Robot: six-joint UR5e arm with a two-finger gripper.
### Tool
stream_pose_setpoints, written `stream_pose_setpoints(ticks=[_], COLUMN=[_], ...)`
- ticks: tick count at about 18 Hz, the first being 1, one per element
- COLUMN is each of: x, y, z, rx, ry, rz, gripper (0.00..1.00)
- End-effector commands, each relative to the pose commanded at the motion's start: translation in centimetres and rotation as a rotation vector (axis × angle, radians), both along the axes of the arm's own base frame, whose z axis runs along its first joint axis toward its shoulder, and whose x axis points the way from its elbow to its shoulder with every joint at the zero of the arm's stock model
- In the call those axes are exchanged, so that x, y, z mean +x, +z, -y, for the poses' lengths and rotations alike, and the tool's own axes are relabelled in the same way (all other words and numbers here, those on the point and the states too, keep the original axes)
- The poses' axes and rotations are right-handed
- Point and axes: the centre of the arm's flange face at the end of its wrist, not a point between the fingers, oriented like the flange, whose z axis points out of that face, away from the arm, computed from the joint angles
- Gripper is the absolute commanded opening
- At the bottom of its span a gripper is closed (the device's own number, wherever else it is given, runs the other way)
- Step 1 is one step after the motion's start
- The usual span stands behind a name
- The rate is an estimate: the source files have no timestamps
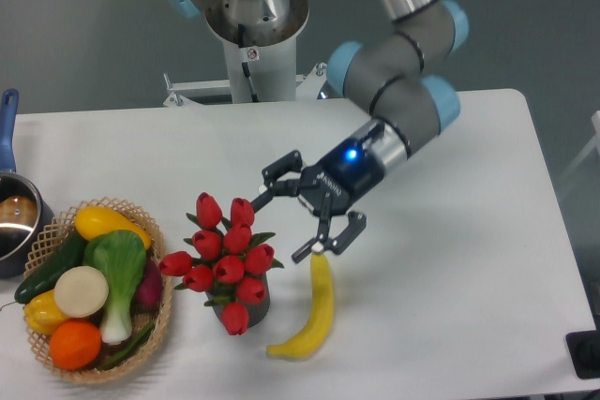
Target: Insert the flowers into the vase
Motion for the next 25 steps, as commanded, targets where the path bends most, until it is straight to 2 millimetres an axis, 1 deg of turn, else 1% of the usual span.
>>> stream_pose_setpoints(ticks=[2,4,6,7,8,9,11,13,16,18,20,21,25], x=[0.0,-0.2,-0.7,-0.5,-0.3,-0.3,-0.6,-0.4,-0.4,-0.3,-0.2,-0.4,-0.4], y=[2.0,4.0,5.4,6.2,7.9,9.0,11.2,12.5,12.3,13.0,14.1,14.4,15.4], z=[1.8,2.9,4.5,5.1,5.5,5.8,6.5,7.1,8.7,9.7,10.9,11.1,10.6], rx=[-0.093,-0.165,-0.247,-0.299,-0.355,-0.433,-0.556,-0.649,-0.776,-0.87,-1.004,-1.025,-1.023], ry=[0.068,0.146,0.226,0.258,0.291,0.313,0.32,0.283,0.178,0.108,0.052,0.039,0.025], rz=[-0.078,-0.079,-0.124,-0.158,-0.2,-0.204,-0.198,-0.266,-0.401,-0.51,-0.632,-0.653,-0.658], gripper=[1.0,1.0,1.0,1.0,1.0,1.0,1.0,1.0,1.0,1.0,1.0,1.0,1.0])
